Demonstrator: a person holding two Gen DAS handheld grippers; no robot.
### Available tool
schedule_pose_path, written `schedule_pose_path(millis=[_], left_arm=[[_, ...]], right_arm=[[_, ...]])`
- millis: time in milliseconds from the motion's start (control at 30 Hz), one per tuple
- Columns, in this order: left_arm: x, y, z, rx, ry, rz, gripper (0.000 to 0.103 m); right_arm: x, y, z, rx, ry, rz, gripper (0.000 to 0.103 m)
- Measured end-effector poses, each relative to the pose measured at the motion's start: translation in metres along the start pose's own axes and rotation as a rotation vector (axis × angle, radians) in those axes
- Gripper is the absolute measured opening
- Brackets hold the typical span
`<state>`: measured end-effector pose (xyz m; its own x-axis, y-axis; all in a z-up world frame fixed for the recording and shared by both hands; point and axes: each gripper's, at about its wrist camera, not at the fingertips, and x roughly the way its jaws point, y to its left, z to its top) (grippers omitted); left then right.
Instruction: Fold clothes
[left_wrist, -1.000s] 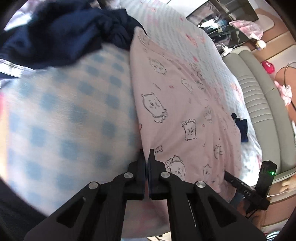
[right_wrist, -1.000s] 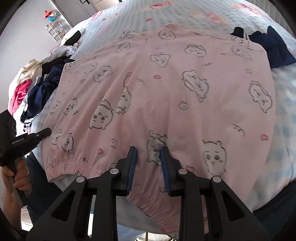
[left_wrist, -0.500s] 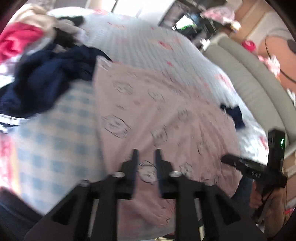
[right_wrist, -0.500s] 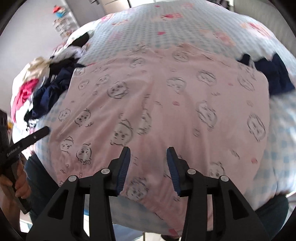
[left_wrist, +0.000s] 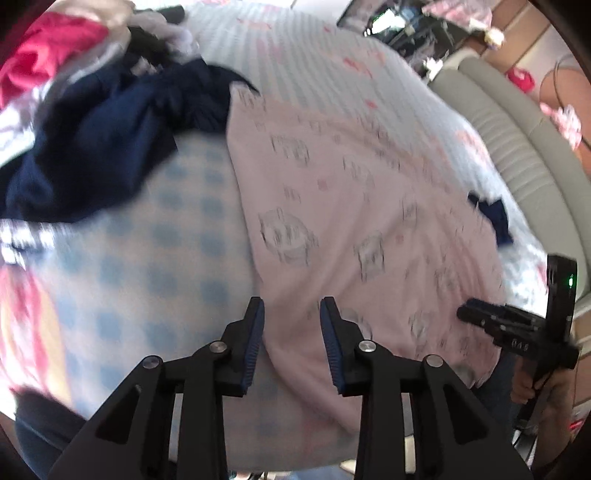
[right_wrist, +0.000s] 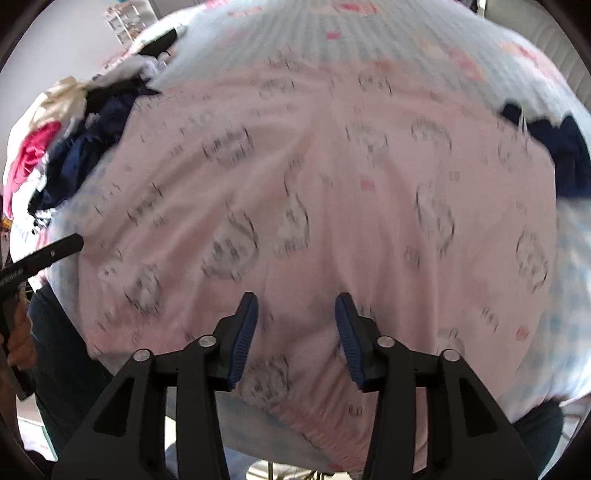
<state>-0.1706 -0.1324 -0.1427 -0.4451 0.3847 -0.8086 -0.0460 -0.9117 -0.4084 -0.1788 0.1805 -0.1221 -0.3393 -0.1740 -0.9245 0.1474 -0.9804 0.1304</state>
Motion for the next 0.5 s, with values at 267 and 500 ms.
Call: schedule_pose_path(millis=[267,500], left_arm=[[0.022,0.032,0.030,-0.065,0.009,0.087,0.032],[0.024,0.035,0.082,-0.044,-0.053,0.057,0.036]], right_arm=[[0.028,0.000,0.023,-0.020,0.062,-0.003,0.051],[0.005,-0.012,0.092,-0.063,-0.049,-0.013,0.054]])
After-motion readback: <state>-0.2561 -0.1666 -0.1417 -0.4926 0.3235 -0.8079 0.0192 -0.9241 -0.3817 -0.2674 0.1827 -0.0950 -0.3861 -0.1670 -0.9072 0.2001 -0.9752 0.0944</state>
